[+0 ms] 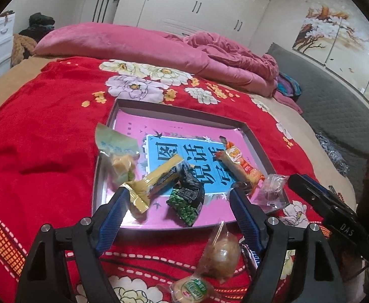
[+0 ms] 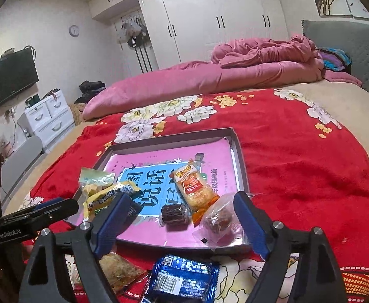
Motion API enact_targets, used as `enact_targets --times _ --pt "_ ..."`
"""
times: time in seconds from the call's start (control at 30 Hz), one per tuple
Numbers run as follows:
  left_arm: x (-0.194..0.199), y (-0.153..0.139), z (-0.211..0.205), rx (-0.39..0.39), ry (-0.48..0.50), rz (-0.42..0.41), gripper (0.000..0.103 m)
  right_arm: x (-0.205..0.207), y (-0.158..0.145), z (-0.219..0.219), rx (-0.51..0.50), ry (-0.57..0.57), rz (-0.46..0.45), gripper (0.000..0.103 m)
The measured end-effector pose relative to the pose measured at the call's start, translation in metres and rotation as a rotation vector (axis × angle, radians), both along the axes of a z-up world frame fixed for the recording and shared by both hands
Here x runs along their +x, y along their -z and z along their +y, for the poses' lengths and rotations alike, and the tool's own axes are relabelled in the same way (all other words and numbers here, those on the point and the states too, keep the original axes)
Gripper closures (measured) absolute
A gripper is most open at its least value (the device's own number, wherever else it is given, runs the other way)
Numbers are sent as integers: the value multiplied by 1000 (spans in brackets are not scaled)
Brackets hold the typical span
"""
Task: Organize snacks
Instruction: 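Withdraw both open tools from the tray toward the remaining snacks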
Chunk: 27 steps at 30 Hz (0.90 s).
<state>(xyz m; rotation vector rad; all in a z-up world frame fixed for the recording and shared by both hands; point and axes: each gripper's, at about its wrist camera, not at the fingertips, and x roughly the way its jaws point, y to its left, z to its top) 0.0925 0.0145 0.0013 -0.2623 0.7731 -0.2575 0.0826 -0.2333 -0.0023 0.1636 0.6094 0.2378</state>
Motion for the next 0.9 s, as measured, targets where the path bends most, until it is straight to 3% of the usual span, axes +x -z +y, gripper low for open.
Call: enact_targets --times 0.9 --pt "-28 2 -23 38 74 35 21 -33 -1 -1 15 -18 39 17"
